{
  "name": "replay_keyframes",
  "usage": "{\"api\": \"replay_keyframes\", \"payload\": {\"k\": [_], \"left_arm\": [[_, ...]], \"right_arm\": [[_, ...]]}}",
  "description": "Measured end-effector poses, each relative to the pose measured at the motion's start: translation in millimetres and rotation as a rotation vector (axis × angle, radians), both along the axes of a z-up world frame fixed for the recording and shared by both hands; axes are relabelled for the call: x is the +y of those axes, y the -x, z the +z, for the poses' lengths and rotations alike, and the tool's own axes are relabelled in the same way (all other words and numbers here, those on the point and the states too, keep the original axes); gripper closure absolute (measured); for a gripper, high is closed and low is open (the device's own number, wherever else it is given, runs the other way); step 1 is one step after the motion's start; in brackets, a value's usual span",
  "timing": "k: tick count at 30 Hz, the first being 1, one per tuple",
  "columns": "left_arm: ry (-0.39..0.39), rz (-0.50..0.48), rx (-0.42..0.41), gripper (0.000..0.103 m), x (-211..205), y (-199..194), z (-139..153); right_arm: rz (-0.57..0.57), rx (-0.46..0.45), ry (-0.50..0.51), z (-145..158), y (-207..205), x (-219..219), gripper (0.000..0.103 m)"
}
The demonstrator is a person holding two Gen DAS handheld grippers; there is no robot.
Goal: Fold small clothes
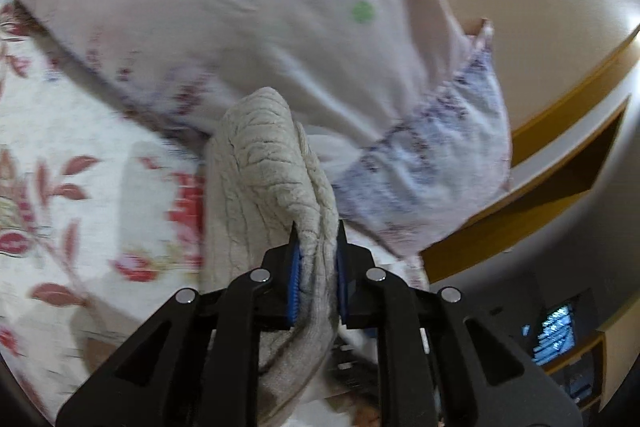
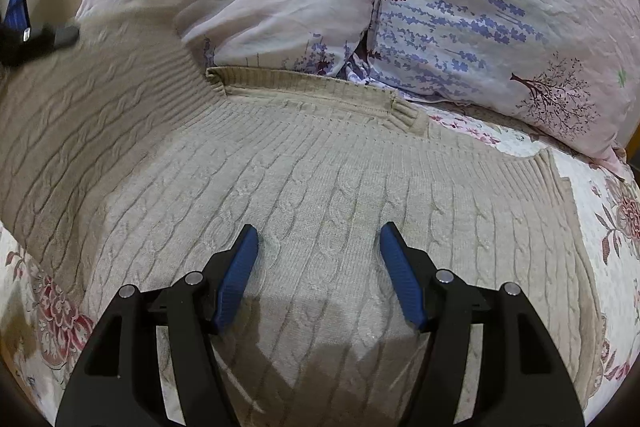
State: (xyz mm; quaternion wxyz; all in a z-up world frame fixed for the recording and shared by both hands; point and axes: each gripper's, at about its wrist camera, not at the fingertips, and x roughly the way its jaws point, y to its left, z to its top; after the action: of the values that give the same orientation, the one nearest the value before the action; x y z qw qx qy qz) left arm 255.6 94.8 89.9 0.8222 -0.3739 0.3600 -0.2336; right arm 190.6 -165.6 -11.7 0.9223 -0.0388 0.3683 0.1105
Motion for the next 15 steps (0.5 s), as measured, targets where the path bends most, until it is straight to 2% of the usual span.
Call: {"api": "replay_keyframes", "payload": {"k": [2, 7, 10, 15], "left_arm": [[0.026, -0.033, -0.027, 0.09, -19, -4, 11], [0.051, -0.133, -0.06, 0.09, -76, -12, 26], [0.055, -0.18, -0.054, 0.09, -111, -13, 20], [0.029, -0.242, 0.008, 0.09, -181, -15, -13]], "right_arm": [[0.007, 0.005, -0.053, 5, 3, -10, 0.038], [-0.062, -0.068, -0.178, 23, 25, -66, 0.038], [-0.127, -0.078, -0.225, 29, 35, -104, 0.038], [-0.257, -0.074, -0.289, 30, 48, -160, 0.038]]}}
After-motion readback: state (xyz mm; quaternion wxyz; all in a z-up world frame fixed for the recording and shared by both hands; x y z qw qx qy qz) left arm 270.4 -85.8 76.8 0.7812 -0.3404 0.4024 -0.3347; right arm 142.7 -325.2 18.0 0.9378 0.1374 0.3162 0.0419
